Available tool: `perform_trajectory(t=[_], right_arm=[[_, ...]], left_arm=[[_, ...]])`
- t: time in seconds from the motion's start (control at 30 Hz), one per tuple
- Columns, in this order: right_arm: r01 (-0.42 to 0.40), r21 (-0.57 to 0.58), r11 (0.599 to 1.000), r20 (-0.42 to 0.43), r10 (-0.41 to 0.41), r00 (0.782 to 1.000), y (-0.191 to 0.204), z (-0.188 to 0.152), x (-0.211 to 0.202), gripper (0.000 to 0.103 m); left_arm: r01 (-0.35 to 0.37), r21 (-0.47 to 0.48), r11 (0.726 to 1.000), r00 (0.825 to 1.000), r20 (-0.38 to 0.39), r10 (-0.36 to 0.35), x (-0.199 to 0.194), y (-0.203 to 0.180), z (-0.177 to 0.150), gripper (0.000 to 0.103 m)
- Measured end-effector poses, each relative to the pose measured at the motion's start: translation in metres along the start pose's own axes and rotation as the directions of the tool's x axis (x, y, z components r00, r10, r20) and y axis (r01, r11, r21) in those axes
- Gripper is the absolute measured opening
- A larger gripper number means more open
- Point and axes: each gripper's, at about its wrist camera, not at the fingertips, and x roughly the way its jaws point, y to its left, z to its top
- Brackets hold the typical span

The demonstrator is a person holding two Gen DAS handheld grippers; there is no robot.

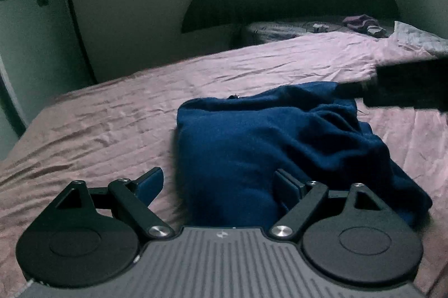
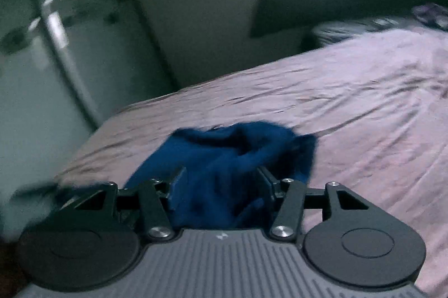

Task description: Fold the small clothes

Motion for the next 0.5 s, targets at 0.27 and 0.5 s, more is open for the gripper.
perform_trajectory(t=[0.27,0.5], right_arm=[[-0.047,0.08,0.996,-0.143,0.058,0.988,-0.038,0.026,0.062,0.056],[-0.011,-0.121,0.993,-0.163,-0.008,0.987,-0.031,0.049,0.096,0.006]], left_arm=[[0.035,0.038,0.999,0.998,0.046,-0.037,-0.003,-0.017,-0.003,0.088],[0.045,0.134,0.99,0.997,0.051,-0.052,0.002,-0.041,-0.02,0.09]])
